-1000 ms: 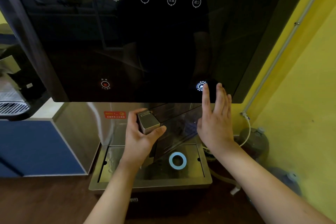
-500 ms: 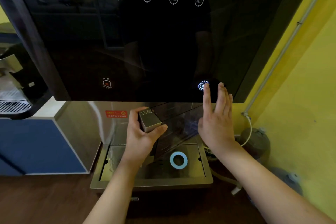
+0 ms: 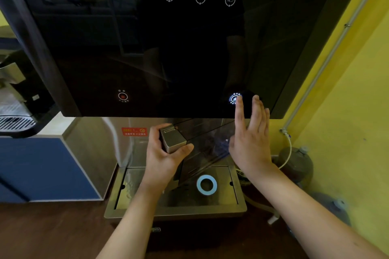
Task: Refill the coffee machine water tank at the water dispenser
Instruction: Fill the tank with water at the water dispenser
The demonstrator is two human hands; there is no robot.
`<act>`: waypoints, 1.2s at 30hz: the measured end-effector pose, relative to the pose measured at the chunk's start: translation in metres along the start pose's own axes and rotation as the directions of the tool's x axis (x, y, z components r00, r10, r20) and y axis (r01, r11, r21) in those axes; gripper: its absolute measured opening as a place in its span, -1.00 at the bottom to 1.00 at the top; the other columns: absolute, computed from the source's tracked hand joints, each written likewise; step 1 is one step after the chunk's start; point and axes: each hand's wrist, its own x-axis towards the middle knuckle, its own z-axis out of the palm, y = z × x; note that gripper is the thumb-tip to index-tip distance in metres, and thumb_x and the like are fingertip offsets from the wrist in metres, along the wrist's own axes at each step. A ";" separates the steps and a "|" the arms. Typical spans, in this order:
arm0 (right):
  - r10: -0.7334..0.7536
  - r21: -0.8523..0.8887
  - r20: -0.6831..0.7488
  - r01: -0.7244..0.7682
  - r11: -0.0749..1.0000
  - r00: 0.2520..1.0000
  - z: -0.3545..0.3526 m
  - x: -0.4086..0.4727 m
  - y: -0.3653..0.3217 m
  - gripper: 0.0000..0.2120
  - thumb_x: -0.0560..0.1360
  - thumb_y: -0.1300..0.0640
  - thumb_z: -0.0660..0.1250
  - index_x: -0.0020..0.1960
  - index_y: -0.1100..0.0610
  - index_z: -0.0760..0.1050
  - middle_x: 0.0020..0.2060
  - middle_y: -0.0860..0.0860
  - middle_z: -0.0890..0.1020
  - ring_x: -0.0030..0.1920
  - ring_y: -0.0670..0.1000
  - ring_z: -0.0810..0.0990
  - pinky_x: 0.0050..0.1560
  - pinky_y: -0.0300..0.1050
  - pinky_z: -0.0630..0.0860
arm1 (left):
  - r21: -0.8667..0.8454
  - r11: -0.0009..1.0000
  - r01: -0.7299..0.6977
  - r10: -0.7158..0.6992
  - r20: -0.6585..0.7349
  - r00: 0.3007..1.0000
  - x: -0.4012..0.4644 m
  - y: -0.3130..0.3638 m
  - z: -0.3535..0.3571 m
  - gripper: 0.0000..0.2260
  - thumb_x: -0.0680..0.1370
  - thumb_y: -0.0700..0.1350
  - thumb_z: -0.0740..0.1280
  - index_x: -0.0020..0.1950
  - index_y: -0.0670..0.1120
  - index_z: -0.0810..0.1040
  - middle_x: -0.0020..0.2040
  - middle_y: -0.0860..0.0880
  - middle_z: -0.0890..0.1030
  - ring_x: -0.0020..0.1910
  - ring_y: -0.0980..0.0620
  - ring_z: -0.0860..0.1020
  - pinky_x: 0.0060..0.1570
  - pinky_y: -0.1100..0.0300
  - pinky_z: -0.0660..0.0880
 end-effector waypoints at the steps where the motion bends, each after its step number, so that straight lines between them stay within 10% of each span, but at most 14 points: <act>1: 0.000 -0.003 0.005 0.000 1.000 1.000 0.000 0.000 0.000 -0.03 0.41 0.26 0.45 0.62 0.13 -0.08 0.54 0.34 0.08 0.56 0.33 0.05 0.53 0.26 0.14 | -0.001 1.000 -0.001 0.001 0.000 1.000 0.000 0.000 0.000 -0.44 0.38 -0.35 0.50 0.29 -0.12 0.35 0.11 -0.13 0.59 0.07 -0.04 0.64 -0.03 0.17 0.61; 17: 0.010 0.001 0.042 -0.010 1.000 0.999 -0.003 -0.001 0.001 -0.13 0.46 0.23 0.38 0.62 0.16 -0.05 0.55 0.31 0.09 0.57 0.29 0.06 0.55 0.23 0.07 | 0.013 1.000 -0.007 0.007 0.003 1.000 0.002 -0.003 0.002 -0.44 0.37 -0.34 0.51 0.27 -0.08 0.37 0.12 -0.12 0.59 0.08 -0.02 0.64 -0.06 0.21 0.60; 27: -0.331 0.240 0.159 0.288 0.927 0.930 -0.004 -0.008 0.010 -0.45 0.61 0.09 0.28 0.54 0.19 0.22 0.48 0.15 0.31 0.49 0.15 0.29 0.45 0.11 0.35 | 0.029 0.999 0.018 -0.019 0.027 0.999 -0.013 0.002 -0.004 -0.47 0.39 -0.38 0.47 0.27 -0.10 0.38 0.11 -0.04 0.60 0.08 0.08 0.64 -0.13 0.31 0.59; 33: -0.486 0.342 0.337 0.376 0.861 0.807 0.000 -0.003 -0.017 -0.35 0.60 -0.01 0.26 0.59 0.15 0.09 0.56 0.09 0.20 0.55 0.08 0.18 0.51 -0.03 0.19 | 0.123 0.992 0.008 -0.008 0.001 1.000 -0.025 0.002 -0.028 -0.46 0.38 -0.42 0.48 0.28 -0.14 0.39 0.10 0.12 0.61 0.15 0.11 0.59 -0.02 0.33 0.55; 36: -0.537 0.391 0.432 0.386 0.835 0.725 0.000 0.002 -0.036 -0.32 0.63 -0.04 0.20 0.61 0.08 -0.05 0.61 -0.02 0.04 0.55 -0.12 -0.10 0.50 -0.22 -0.21 | 0.122 0.992 0.023 -0.023 -0.001 1.000 -0.031 0.004 -0.049 -0.45 0.38 -0.35 0.52 0.29 -0.13 0.40 0.15 0.05 0.58 0.19 0.06 0.57 0.02 0.24 0.58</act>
